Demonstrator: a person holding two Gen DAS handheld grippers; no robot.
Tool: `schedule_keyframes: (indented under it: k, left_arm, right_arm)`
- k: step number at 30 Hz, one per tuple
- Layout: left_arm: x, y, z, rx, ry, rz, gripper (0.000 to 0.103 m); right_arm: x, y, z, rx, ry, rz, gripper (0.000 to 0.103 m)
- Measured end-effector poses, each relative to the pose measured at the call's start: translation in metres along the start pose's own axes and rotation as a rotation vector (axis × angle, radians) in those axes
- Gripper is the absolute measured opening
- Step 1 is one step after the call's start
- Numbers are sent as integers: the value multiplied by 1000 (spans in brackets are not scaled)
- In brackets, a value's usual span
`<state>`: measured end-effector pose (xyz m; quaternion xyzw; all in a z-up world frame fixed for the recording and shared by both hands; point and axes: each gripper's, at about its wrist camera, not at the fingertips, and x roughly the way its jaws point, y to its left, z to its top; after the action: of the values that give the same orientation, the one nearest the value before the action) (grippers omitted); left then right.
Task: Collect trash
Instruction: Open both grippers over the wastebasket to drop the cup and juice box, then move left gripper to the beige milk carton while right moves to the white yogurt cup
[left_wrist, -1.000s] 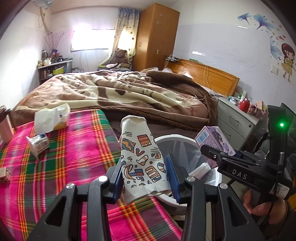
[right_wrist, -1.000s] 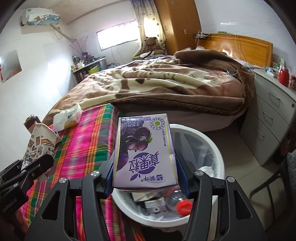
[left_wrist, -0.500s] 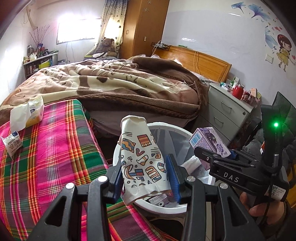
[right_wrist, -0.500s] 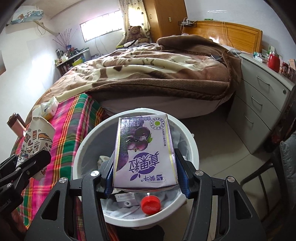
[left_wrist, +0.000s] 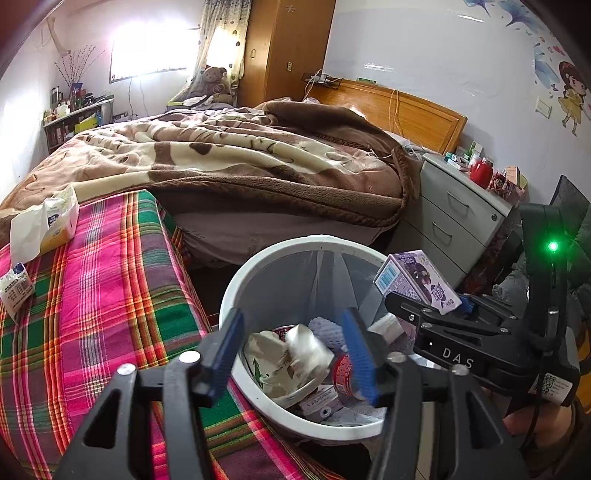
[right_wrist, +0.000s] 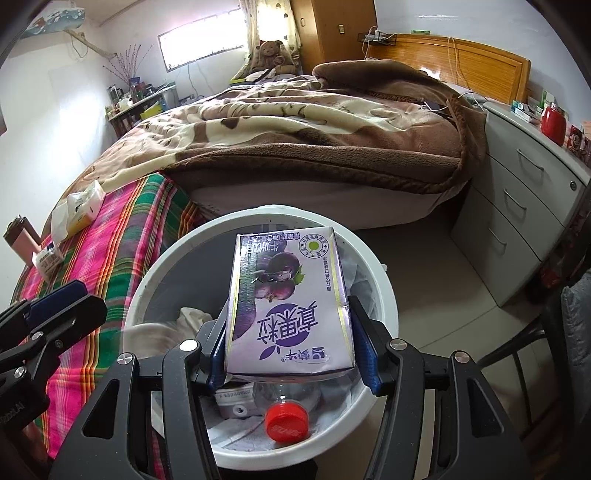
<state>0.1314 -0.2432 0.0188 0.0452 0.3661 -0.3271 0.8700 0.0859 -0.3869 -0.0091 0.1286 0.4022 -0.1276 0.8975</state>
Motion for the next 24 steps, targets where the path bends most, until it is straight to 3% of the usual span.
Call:
schedule_keyframes:
  k: [6,24]
  left_arm:
    - [-5,5,0,-10,-8,-4,68]
    - [-40,31,-10,-51,-58,34,68]
  right_arm:
    - [-2,1,1,1,-8,-1,69]
    - [-15,21,1,-11,-46,37,69]
